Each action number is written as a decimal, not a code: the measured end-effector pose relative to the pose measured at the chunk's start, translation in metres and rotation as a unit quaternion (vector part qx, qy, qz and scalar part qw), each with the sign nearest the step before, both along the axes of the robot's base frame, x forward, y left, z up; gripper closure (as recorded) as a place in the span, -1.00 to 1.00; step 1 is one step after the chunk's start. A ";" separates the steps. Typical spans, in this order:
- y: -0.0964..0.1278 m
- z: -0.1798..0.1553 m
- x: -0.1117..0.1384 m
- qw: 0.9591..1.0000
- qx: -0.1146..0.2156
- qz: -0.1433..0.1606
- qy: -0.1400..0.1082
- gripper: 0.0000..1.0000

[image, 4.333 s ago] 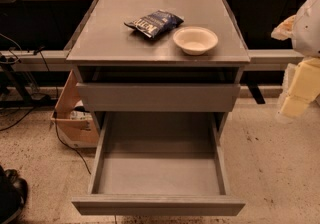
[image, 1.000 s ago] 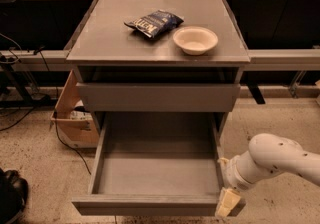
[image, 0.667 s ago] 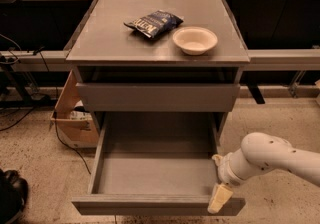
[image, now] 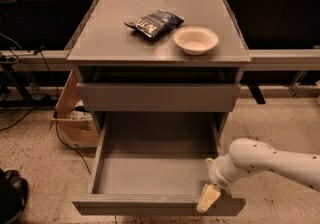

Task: Close middle drawer

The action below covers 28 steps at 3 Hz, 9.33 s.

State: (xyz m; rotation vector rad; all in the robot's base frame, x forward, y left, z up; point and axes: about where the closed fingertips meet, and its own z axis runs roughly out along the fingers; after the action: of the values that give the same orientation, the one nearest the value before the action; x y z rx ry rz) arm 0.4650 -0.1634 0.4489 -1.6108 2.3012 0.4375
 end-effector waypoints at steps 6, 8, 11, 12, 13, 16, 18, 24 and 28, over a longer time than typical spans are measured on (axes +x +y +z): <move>0.012 0.005 0.052 0.998 0.017 -0.028 -0.060 0.97; 0.009 0.016 0.058 0.997 0.013 -0.027 -0.076 -0.09; -0.043 0.127 0.053 0.988 0.022 -0.011 -0.151 1.00; -0.044 0.127 0.046 0.988 0.051 -0.003 -0.145 1.00; -0.037 0.114 0.052 0.987 0.083 0.004 -0.140 1.00; -0.010 0.047 0.053 0.989 0.112 0.016 -0.093 1.00; 0.009 0.005 0.047 0.990 0.122 0.029 -0.070 1.00; 0.056 -0.001 0.128 0.978 0.113 0.054 -0.170 1.00; 0.094 -0.032 0.175 0.969 0.113 0.107 -0.191 1.00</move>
Offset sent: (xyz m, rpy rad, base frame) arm 0.0470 0.0052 -0.0244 0.0261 -0.0900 -0.0871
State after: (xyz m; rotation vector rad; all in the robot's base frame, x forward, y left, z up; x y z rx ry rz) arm 0.6397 -0.0692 0.4172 -1.6657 1.7406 0.3826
